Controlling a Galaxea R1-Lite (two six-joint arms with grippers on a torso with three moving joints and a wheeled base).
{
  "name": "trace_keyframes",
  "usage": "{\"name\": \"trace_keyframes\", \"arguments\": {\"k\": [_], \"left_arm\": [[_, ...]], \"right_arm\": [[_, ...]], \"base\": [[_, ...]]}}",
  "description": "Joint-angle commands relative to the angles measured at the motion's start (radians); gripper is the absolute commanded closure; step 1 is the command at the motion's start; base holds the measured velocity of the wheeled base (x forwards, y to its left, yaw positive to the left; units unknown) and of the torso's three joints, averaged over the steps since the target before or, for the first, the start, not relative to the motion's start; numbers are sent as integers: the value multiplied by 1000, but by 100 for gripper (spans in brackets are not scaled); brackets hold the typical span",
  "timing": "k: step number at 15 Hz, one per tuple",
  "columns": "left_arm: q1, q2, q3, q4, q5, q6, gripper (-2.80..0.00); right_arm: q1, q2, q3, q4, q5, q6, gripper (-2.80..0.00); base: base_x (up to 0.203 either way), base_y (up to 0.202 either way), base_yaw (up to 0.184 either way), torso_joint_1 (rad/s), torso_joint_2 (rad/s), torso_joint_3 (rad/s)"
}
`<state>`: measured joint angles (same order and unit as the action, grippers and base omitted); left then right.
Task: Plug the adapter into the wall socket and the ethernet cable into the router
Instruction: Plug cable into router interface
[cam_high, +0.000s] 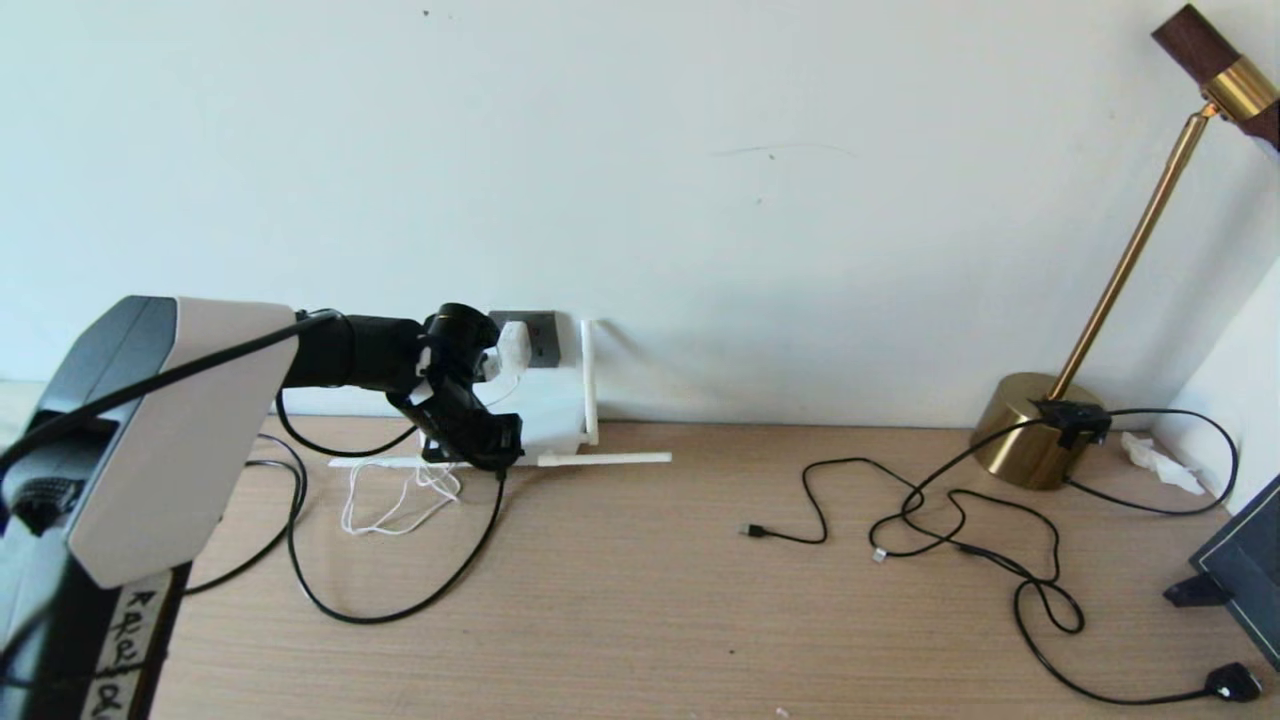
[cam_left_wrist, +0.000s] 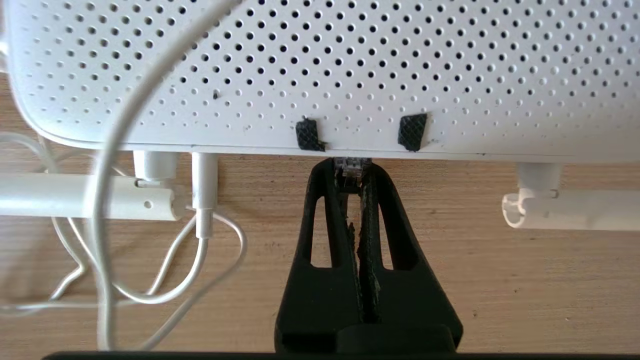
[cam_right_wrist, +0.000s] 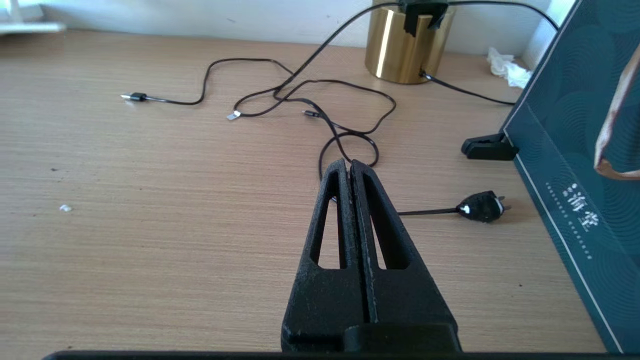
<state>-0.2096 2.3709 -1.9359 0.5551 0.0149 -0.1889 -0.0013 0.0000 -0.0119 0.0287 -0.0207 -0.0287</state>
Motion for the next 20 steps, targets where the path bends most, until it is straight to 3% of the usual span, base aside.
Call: {"name": "trace_keyframes", "arguments": {"k": [1,20], "left_arm": [[-1,4,3,17,0,-1,0],[6,-16,5,34,-12,-40,0]], "right_arm": [[0,2,0,0,-1,-2,0],[0,2,0,0,-1,0,0]], "base": [[0,0,0,0,0,0],[0,0,0,0,0,0]]}}
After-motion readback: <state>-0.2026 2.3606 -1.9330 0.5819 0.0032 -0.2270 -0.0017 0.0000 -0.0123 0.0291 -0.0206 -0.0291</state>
